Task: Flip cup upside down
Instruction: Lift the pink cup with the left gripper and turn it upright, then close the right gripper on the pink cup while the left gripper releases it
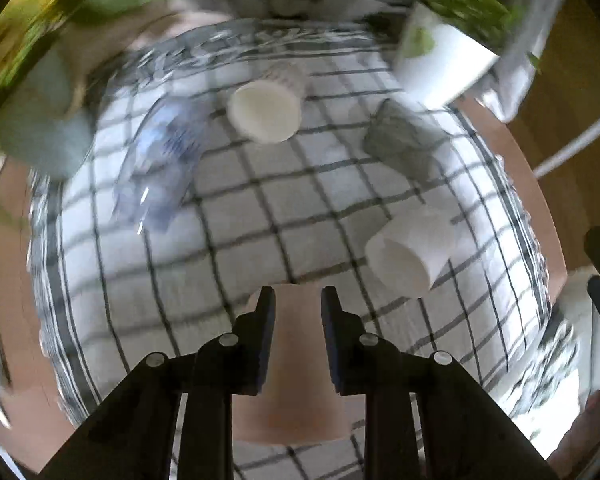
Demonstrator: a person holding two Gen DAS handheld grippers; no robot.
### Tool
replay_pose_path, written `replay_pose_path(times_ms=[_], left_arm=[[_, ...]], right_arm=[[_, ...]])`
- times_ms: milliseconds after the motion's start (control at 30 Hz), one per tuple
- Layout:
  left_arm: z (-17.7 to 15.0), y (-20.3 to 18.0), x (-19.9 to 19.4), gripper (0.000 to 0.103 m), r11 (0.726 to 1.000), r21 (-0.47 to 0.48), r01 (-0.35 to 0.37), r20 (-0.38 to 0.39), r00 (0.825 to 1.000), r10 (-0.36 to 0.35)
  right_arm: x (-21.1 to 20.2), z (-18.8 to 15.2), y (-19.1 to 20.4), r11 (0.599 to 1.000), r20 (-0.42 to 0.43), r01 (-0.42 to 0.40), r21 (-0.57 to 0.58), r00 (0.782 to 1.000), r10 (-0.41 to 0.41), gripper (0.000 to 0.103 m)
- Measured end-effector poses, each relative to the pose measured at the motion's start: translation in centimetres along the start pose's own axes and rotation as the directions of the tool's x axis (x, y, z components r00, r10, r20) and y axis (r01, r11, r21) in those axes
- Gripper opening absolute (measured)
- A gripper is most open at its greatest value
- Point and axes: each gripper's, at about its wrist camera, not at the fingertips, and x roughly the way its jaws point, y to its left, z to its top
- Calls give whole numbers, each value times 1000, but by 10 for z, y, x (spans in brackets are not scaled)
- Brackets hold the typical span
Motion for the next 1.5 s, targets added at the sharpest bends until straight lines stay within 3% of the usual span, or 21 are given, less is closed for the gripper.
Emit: replay_pose_path(times_ms=[100, 267, 700, 767, 833, 900, 1000, 1367, 1500], left_arm=[[-22, 11, 16, 24, 996, -79, 30, -53, 998, -34], [-36, 13, 13, 25, 995, -102, 13, 10, 1000, -12], [-37, 12, 9, 26, 995, -100, -7, 32, 999, 11], [-36, 10, 1, 31, 996, -88, -28, 53, 998, 33], [-37, 6, -13, 61, 996, -70, -58, 97, 993, 65], [-39, 5, -30, 80, 995, -57, -77, 141, 986, 85], [-44, 9, -54, 94, 993, -50, -106, 198, 974, 114], [-76, 67, -96, 101, 947, -165, -277, 253, 916, 312], [-89, 85, -103, 102, 933, -189, -307, 268, 898, 350]], right_arm=[[0, 1, -4, 999, -6, 7, -42, 1000, -7, 99], [-1, 1, -5, 996, -4, 6, -90, 1000, -7, 99], [-8, -1, 10, 984, 5, -27, -174, 1000, 29, 99], [-10, 0, 13, 982, -2, -30, -187, 1000, 30, 99], [-11, 1, 16, 979, -9, -28, -201, 1000, 27, 99], [-14, 0, 21, 974, -23, -40, -223, 999, 35, 99], [-19, -3, 28, 969, -47, -66, -240, 997, 56, 99], [-21, -29, 69, 940, -171, -194, -281, 974, 149, 99], [-8, -45, 94, 916, -281, -262, -303, 943, 177, 99]])
